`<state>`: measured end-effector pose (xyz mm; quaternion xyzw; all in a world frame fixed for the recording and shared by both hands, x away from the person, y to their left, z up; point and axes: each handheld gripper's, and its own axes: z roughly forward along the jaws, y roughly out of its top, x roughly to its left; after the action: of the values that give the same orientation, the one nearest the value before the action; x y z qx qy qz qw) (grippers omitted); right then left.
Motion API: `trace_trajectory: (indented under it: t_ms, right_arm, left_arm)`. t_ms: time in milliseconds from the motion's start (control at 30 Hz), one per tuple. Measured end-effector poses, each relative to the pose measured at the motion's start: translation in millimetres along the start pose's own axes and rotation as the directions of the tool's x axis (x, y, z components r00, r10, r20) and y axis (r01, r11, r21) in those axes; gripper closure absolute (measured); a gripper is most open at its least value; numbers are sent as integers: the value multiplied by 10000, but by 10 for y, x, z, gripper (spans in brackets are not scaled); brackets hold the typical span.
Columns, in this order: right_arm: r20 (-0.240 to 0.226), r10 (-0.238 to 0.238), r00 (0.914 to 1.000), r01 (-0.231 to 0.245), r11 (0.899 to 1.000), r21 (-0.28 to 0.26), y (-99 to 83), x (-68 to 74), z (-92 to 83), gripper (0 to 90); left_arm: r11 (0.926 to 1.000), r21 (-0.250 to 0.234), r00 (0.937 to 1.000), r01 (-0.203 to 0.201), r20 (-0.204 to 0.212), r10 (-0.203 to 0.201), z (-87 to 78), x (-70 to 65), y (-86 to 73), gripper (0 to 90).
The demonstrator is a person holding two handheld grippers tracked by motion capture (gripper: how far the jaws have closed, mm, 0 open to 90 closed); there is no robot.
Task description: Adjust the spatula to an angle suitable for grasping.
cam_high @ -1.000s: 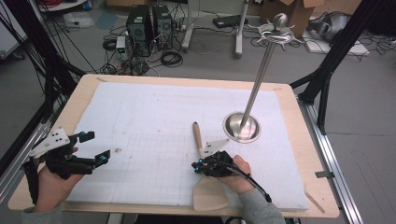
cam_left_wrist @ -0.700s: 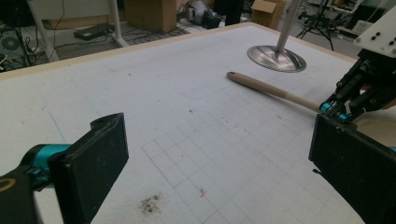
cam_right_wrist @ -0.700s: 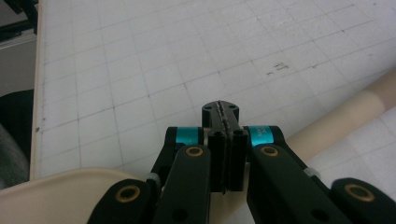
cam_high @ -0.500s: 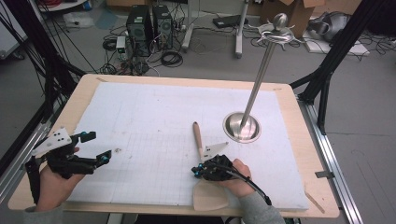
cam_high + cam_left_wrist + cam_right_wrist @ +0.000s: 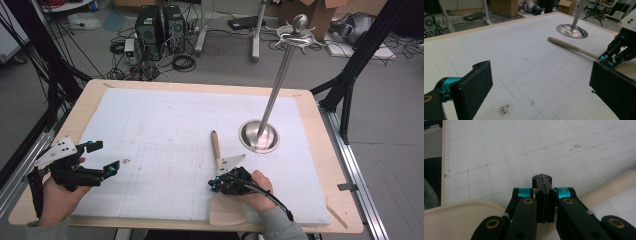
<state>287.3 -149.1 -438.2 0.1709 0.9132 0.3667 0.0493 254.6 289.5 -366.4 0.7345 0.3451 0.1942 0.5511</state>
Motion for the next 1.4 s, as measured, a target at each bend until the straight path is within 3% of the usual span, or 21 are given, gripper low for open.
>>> trace_trajectory:
  t_ms: [533,700,933,1400]
  right_arm:
    - [82,157,9998,-156,9999,-41,-75,-42,-71,900]
    - [-155,321,9994,-334,9954,-897,-39,-70,-148,900]
    - [114,775,9969,-746,9836,-1643,-37,-237,-293,900]
    - [670,1415,9877,-1257,9717,-1998,-109,-523,-355,900]
  left_arm:
    - [10000,39,10000,-24,9,23,20,-5,0,52]
    - [10000,77,10000,-58,16,58,28,-10,1,52]
    - [9999,96,10000,-75,10,75,28,-5,-2,51]
    - [9999,98,10000,-36,-6,36,31,-2,-10,52]
